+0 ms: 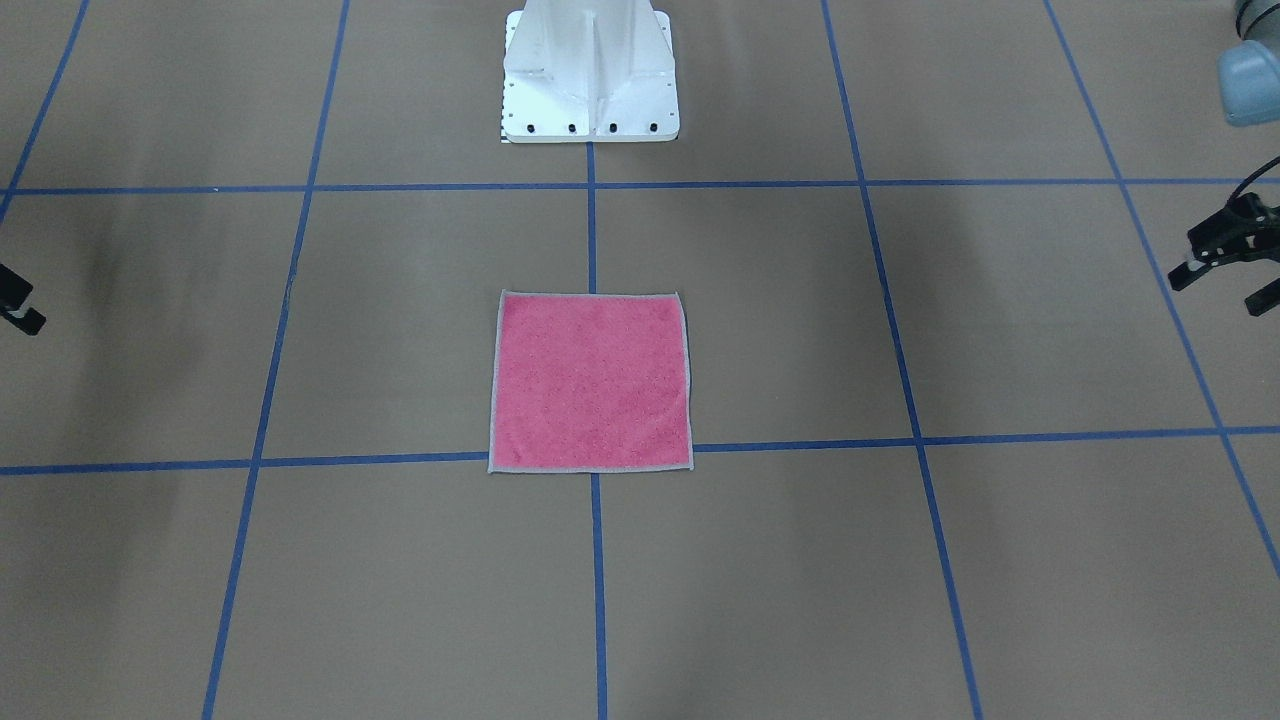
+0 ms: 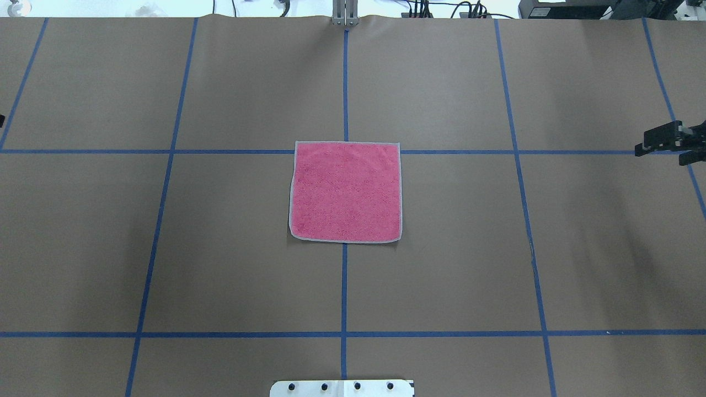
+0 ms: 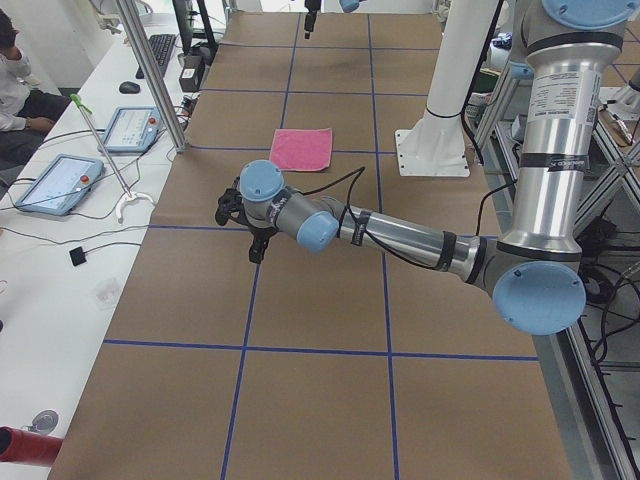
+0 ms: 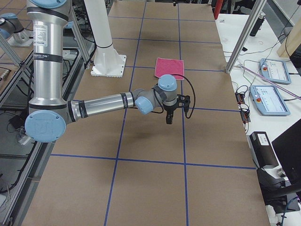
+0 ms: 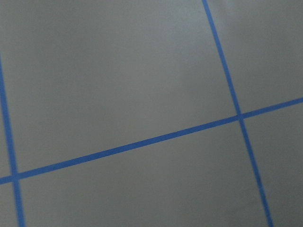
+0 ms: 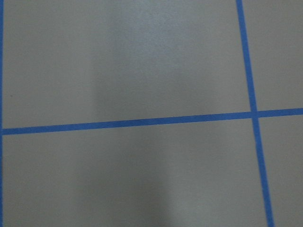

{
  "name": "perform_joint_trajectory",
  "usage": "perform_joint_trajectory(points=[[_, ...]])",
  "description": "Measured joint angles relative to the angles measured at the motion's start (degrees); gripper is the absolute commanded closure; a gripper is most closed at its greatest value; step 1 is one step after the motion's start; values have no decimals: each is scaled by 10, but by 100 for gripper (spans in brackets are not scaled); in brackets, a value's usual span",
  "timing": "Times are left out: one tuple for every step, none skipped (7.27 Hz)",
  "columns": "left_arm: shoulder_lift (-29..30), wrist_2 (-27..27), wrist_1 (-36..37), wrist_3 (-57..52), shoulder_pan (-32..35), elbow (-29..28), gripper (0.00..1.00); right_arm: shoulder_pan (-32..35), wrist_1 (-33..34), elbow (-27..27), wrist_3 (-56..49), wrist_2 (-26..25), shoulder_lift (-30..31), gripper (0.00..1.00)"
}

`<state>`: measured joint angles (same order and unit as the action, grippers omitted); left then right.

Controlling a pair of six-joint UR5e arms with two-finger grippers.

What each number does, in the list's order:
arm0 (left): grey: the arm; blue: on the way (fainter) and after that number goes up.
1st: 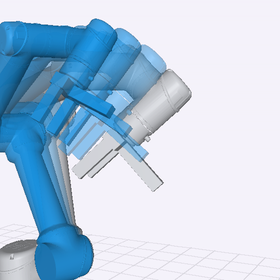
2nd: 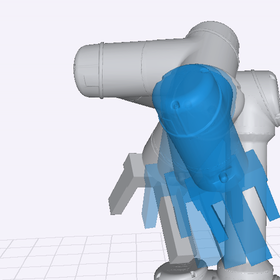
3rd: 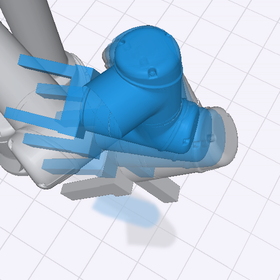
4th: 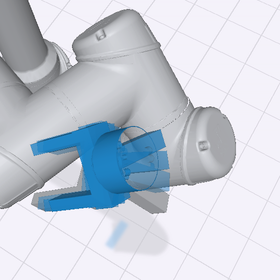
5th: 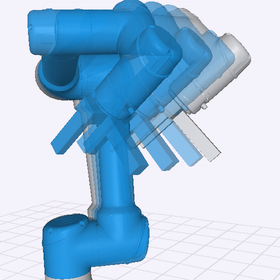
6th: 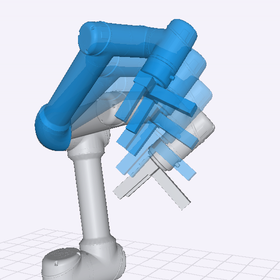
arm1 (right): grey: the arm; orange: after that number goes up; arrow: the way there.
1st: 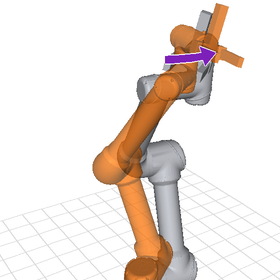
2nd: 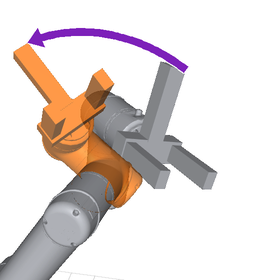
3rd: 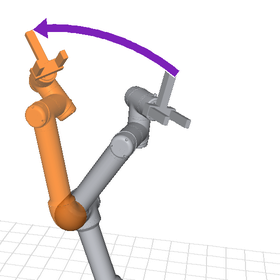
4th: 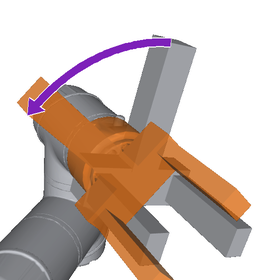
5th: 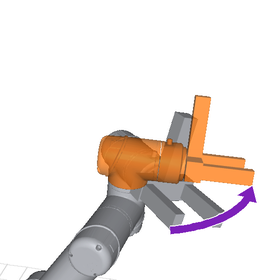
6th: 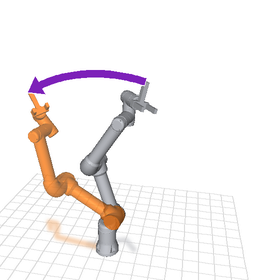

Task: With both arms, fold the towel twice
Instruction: 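Move both grippers in toward the pink towel's corners nearest the robot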

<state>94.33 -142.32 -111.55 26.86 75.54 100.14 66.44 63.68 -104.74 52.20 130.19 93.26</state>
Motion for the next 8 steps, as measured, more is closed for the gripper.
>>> perform_joint_trajectory(points=[[16,14,-30,105,-37,4,0,-28,-29,-7,66,-5,-3,0],[30,42,-49,205,-78,12,0,-57,-43,-19,133,-17,-12,0],[45,79,-59,297,-125,21,0,-89,-48,-31,202,-37,-28,0],[61,113,-65,380,-172,27,0,-128,-51,-39,276,-68,-50,0],[77,141,-72,453,-211,29,0,-163,-51,-43,337,-100,-72,1],[97,171,-82,528,-246,31,0,-193,-50,-44,389,-127,-92,3],[118,210,-88,596,-285,31,0,-215,-48,-45,443,-145,-112,4],[139,253,-90,657,-328,31,0,-239,-46,-45,502,-169,-135,6]])
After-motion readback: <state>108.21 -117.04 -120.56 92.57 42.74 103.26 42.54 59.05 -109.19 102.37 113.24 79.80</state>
